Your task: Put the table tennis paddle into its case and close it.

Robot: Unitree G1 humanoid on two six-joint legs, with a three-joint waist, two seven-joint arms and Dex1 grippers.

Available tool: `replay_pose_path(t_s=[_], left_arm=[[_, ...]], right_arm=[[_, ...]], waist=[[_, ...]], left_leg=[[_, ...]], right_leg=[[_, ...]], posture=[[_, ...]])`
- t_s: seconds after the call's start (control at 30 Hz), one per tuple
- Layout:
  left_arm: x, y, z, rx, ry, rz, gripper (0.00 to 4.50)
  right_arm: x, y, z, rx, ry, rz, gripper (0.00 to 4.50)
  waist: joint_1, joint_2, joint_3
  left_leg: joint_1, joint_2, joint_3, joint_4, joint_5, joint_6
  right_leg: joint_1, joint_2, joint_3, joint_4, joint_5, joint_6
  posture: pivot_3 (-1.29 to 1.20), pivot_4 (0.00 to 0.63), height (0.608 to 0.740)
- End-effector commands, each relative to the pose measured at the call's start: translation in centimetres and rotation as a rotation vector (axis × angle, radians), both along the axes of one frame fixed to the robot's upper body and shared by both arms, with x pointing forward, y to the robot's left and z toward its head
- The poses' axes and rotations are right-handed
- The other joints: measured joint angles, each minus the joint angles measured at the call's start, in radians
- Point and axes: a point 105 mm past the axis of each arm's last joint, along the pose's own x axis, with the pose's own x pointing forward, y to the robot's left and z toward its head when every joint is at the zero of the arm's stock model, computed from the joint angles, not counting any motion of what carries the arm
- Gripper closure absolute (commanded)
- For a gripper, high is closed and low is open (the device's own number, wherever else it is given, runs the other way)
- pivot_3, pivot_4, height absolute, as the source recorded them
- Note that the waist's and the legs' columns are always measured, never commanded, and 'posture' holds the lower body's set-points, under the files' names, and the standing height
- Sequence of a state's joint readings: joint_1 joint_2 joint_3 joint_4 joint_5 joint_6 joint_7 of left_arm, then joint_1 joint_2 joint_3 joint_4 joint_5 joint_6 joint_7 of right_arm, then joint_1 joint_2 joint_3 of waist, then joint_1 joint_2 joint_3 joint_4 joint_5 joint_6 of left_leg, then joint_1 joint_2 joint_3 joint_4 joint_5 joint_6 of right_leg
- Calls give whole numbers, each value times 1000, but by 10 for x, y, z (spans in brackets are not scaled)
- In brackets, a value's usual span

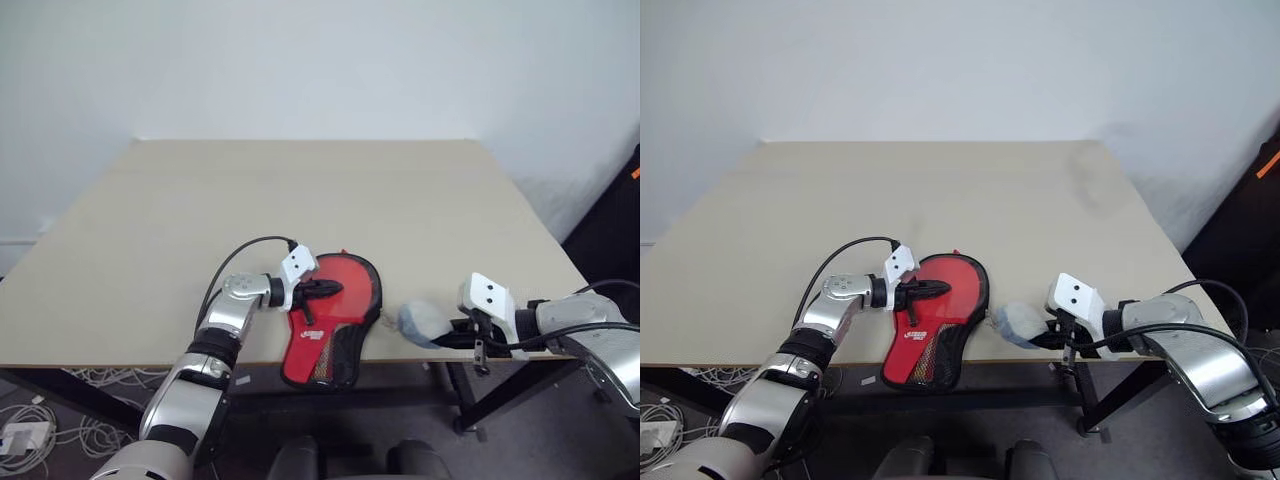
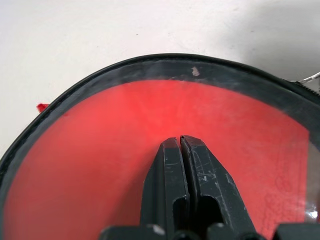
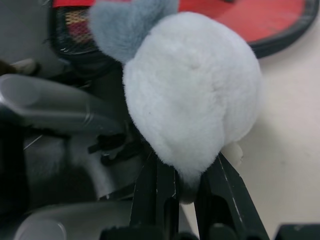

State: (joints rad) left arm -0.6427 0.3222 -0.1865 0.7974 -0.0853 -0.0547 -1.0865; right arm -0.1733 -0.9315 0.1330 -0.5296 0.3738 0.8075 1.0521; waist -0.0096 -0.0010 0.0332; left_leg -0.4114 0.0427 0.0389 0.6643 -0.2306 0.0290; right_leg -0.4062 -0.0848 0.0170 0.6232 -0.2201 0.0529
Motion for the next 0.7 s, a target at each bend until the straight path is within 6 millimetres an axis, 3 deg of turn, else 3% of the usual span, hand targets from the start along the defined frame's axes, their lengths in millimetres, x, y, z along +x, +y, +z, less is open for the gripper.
replay_pose_path(t_s=[0.03, 0.23, 0.47, 0.7], left_arm=[[-8, 11, -23, 81, 72, 9, 4500], [-8, 9, -22, 78, 72, 6, 4500], [-6, 1, -19, 71, 63, -14, 4500], [-3, -7, -18, 79, 46, -37, 4500]], right_arm=[[-20, 10, 5, 0, 25, 125, 4468], [-27, 17, -2, -18, 26, 186, 4468], [26, 16, -8, -38, -104, 23, 4468], [34, 29, -11, -20, -134, 38, 4468]], waist=[[6, 0, 0], [16, -1, 0], [14, -1, -1], [16, -1, -1]], left_leg=[[0, 0, 0, 0, 0, 0], [0, 0, 0, 2, -2, 1], [1, 0, 1, 3, -2, 1], [0, 0, 0, 4, -2, 1]], right_leg=[[0, 0, 0, 0, 0, 0], [0, 0, 0, 0, -1, 1], [1, 0, 0, 0, 0, 1], [1, 0, 0, 1, 0, 1]], posture=[[0, 0, 740], [0, 0, 740], [0, 0, 740], [0, 0, 740]])
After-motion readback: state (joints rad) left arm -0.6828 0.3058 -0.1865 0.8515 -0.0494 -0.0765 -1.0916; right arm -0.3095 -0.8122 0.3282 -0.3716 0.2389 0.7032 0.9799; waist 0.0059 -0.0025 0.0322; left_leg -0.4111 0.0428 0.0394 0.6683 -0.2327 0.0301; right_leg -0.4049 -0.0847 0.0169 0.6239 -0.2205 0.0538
